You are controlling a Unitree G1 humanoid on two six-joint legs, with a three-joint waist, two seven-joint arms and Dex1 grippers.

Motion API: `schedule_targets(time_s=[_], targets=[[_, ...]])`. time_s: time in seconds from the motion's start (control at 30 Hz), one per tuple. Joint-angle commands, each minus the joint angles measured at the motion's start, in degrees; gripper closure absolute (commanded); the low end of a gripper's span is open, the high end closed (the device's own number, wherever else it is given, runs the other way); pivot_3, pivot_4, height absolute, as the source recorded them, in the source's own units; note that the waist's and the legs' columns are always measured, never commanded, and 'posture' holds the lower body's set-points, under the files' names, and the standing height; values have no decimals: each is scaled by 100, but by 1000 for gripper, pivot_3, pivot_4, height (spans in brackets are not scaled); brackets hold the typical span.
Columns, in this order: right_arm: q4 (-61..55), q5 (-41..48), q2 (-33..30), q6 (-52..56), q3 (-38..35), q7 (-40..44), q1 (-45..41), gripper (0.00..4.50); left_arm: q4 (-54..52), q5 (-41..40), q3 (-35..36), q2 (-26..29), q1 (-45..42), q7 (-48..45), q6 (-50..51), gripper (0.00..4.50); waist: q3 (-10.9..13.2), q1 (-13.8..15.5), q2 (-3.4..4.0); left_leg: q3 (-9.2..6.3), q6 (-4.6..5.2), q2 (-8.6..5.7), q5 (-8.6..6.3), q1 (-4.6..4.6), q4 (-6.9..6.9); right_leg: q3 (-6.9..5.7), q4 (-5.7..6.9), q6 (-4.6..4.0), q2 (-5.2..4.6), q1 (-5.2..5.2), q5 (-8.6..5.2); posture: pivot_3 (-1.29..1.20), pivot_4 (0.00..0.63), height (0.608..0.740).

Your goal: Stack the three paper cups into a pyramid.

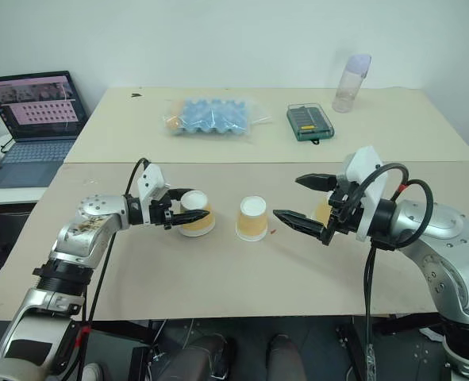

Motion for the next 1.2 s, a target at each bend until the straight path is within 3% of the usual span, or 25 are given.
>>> schedule_targets(time_s=[0.03, 0.53, 0.83, 0.9, 1.0, 1.2], targets=[[-190, 78, -99, -25, -316, -45, -4, 0, 269, 189, -262, -237, -123, -215, -388, 1960, 0, -3, 0, 0, 1, -1, -1, 0, 0, 0, 0, 0, 0, 0, 0, 0, 150, 740], [-292, 123, -141, 32, -425, -118, 86, 0, 800, 408, -447, -860, -398, -330, -719, 1960, -1, 16, -2, 0, 3, -1, -1, 6, 0, -2, 1, 2, -4, 9, 0, 0, 150, 740], [-255, 114, -141, 2, -362, -139, 34, 0, 786, 468, -382, -956, -405, -260, -666, 1960, -1, 12, -2, 0, 3, 0, -1, 7, 0, -2, 1, 3, -3, 9, 0, 0, 150, 740], [-248, 116, -141, -2, -365, -133, 31, 0, 765, 455, -348, -951, -395, -243, -674, 977, -1, 11, -2, 0, 3, 0, -1, 7, 0, -2, 2, 3, -3, 9, 0, 0, 150, 740], [-231, 106, -136, -8, -342, -131, 4, 0, 727, 449, -343, -933, -386, -262, -631, 12, -1, -17, -2, 0, 3, 0, -1, -1, 0, -1, 2, 3, -2, 9, 0, 0, 150, 740], [-201, 98, -140, -10, -316, -104, -41, 0, 546, 391, -294, -859, -377, -326, -542, 12, -1, -34, -2, 0, -1, 2, 2, -18, 0, 1, 5, 2, -1, 0, 1, 0, 150, 740]])
